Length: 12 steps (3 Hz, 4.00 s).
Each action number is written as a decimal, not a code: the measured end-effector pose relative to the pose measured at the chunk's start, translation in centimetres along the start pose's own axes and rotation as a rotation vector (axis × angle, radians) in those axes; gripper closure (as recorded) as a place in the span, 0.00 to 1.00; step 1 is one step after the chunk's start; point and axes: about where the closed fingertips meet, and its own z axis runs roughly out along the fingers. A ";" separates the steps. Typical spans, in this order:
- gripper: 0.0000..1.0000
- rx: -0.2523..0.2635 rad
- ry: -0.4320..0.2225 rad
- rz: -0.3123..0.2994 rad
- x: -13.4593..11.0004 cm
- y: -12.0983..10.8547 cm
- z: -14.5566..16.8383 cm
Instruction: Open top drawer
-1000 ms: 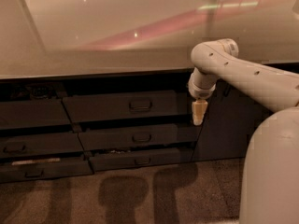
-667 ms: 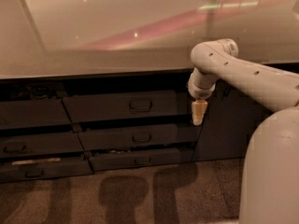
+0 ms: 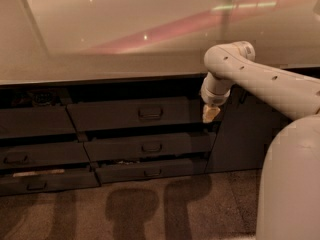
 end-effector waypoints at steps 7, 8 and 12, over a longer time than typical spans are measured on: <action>1.00 0.001 0.000 -0.001 -0.1 -0.4 -1.7; 1.00 0.000 0.001 -0.005 0.0 0.6 -1.6; 1.00 0.001 0.005 -0.009 0.2 1.9 -1.9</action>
Offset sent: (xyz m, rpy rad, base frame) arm 0.0000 0.0000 0.0000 0.0000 0.0000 0.0000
